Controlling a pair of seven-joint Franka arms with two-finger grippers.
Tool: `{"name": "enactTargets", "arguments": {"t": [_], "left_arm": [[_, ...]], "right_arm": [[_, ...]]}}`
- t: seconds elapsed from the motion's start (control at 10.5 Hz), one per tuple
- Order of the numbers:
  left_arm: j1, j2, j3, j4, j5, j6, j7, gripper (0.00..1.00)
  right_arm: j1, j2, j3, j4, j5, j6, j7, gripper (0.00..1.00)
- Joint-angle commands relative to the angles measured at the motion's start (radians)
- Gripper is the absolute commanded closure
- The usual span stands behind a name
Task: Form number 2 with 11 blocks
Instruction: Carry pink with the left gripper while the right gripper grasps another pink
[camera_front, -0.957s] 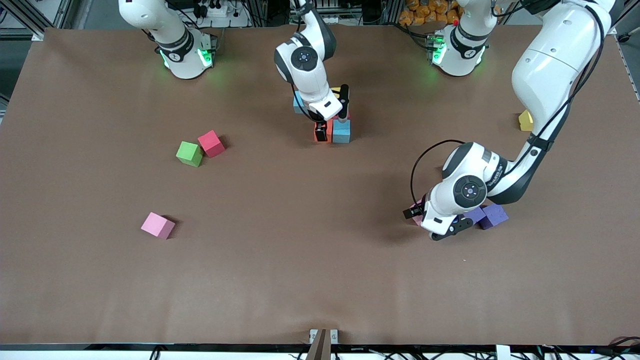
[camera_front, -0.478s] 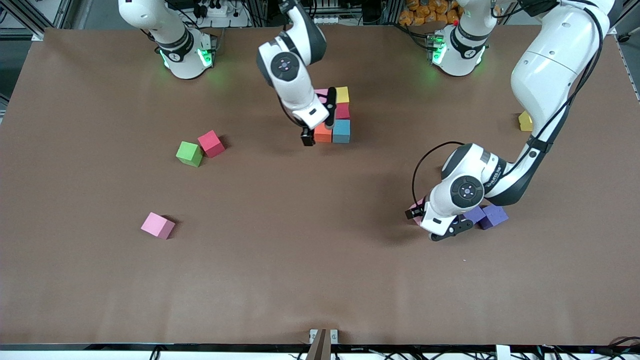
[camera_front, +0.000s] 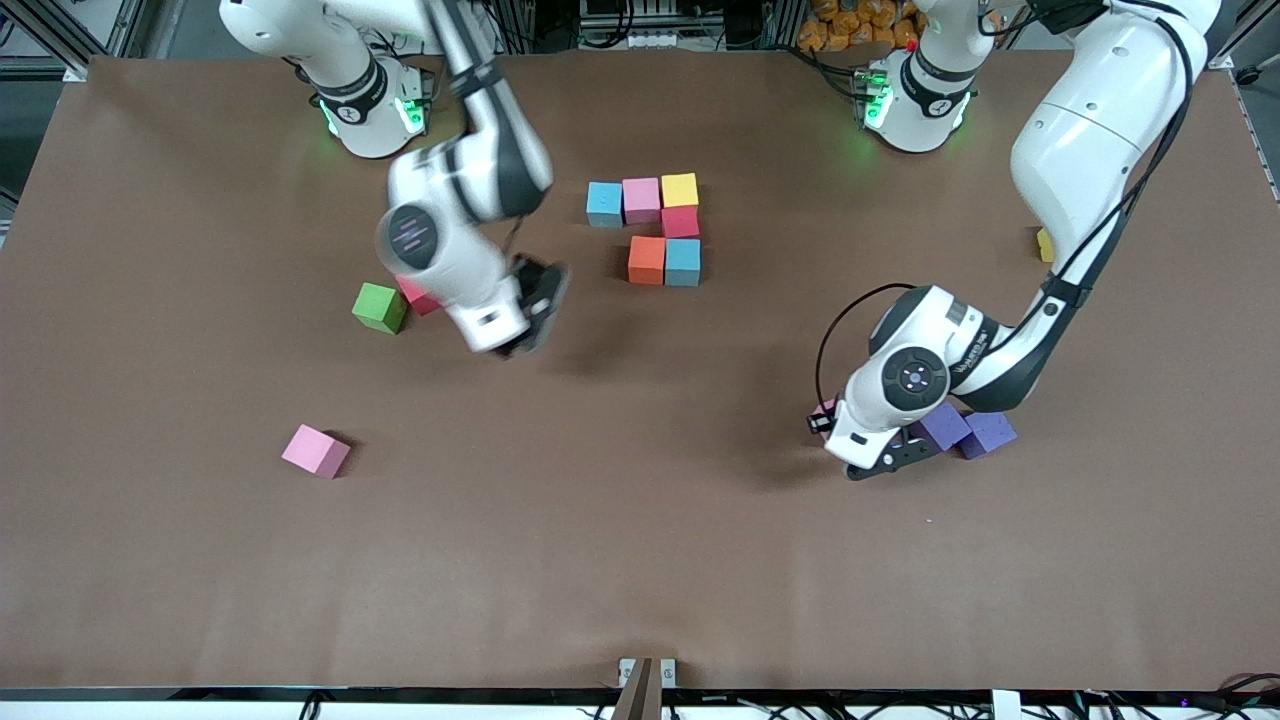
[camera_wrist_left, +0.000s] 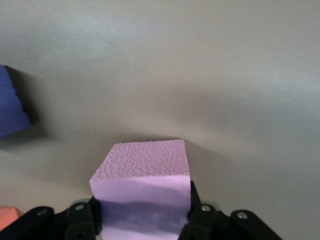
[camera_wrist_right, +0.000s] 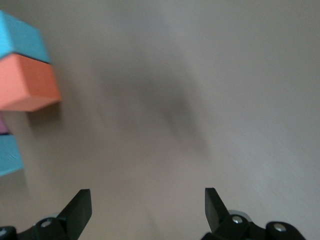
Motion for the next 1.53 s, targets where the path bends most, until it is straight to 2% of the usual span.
{"name": "enactTargets", "arguments": {"t": [0.0,0.19,0.29,0.67,0.77,0.96,1.05,1.15,1.43], "left_arm": [[-0.081,-0.009,0.003,0.038,0.02,-0.025,0.001,0.59],[-0.173,-0.026,-0.004,0.039,0.019,-0.025,-0.006,0.58],[-0.221,-0.038,-0.004,0.051,0.007,-0.025,-0.025,0.58],[-0.345,-0.05,-0.016,0.103,-0.193,-0.027,-0.359,0.56],[-0.351,-0.055,-0.045,0.104,-0.242,-0.027,-0.45,0.56],[-0.364,-0.053,-0.098,0.099,-0.253,-0.052,-0.609,0.56],[-0.393,-0.053,-0.102,0.099,-0.253,-0.068,-0.679,0.56],[-0.432,-0.053,-0.102,0.097,-0.248,-0.068,-0.776,0.56],[-0.509,-0.049,-0.103,0.096,-0.259,-0.054,-1.046,0.57]], "right_arm": [[-0.146,-0.015,0.007,0.012,-0.057,-0.039,-0.065,0.0],[-0.268,-0.003,0.001,0.024,-0.095,-0.01,-0.079,0.0],[-0.306,0.017,0.004,0.035,-0.103,0.063,-0.128,0.0],[-0.426,0.097,0.008,0.048,-0.088,0.258,-0.304,0.0],[-0.443,0.123,0.01,0.049,-0.062,0.279,-0.36,0.0],[-0.475,0.203,0.022,0.072,0.076,0.279,-0.513,0.0],[-0.506,0.236,0.045,0.09,0.16,0.279,-0.597,0.0],[-0.527,0.26,0.056,0.106,0.199,0.279,-0.637,0.0],[-0.537,0.306,0.061,0.15,0.202,0.294,-0.642,0.0]]}}
